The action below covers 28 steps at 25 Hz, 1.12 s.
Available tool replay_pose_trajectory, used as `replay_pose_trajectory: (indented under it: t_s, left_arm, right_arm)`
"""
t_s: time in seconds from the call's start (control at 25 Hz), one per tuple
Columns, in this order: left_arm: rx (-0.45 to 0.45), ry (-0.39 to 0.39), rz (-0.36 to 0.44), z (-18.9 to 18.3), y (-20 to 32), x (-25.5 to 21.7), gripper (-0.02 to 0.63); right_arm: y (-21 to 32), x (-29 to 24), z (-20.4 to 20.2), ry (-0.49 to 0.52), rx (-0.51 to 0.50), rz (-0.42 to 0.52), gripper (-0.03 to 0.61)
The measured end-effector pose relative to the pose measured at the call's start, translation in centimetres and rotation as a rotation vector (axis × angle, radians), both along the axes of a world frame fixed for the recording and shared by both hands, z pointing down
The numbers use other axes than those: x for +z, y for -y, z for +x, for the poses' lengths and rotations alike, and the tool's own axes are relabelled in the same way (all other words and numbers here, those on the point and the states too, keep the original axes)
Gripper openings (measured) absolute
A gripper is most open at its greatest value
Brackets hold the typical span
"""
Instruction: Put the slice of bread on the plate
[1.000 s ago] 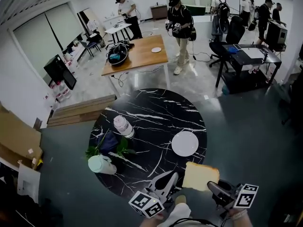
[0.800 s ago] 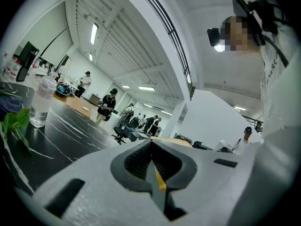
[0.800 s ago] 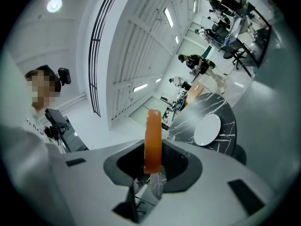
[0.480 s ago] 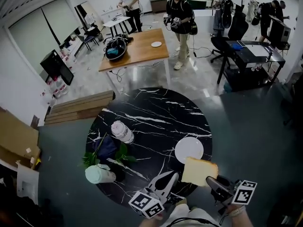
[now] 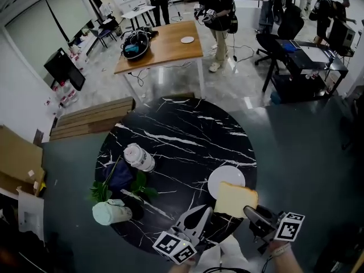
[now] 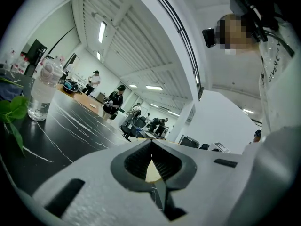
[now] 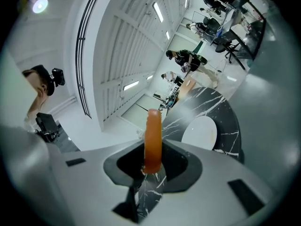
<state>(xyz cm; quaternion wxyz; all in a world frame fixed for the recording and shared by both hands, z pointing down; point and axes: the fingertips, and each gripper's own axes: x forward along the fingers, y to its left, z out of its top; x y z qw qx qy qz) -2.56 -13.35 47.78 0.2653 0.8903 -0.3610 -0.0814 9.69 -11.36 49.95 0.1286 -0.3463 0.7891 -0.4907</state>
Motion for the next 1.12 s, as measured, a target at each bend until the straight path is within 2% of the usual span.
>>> replay_pose_trajectory:
  t_s: [0.28,0.6,0.8,0.96,1.12]
  left_arm:
    - [-0.054,-0.053,-0.002,0.3,1.8,0.6,0.008]
    - [-0.102,-0.033,-0.06,-0.4,1.6,4.2,0.008]
    - [-0.114,-0.035,-0.061,-0.2,2.5,5.4,0.008]
    - [-0.128,-0.031,-0.053,0.1,3.4,6.3,0.008]
    - [-0.143,-0.021,-0.046,0.3,4.0,7.2,0.008]
  right_arm:
    - [3.3,2.2,0.3,-0.013,-0.011,-0.022,0.092]
    - [5.3,5.4,-0.3,-0.014,-0.063,-0.065,0.092]
    - [6.6,6.6,-0.7,-0.005,-0.077,-0.075,0.092]
    - [7.3,7.1,-1.3,0.052,-0.099,-0.09,0.091]
    - [7.5,8.2,-1.5,0.096,-0.085,-0.145,0.092]
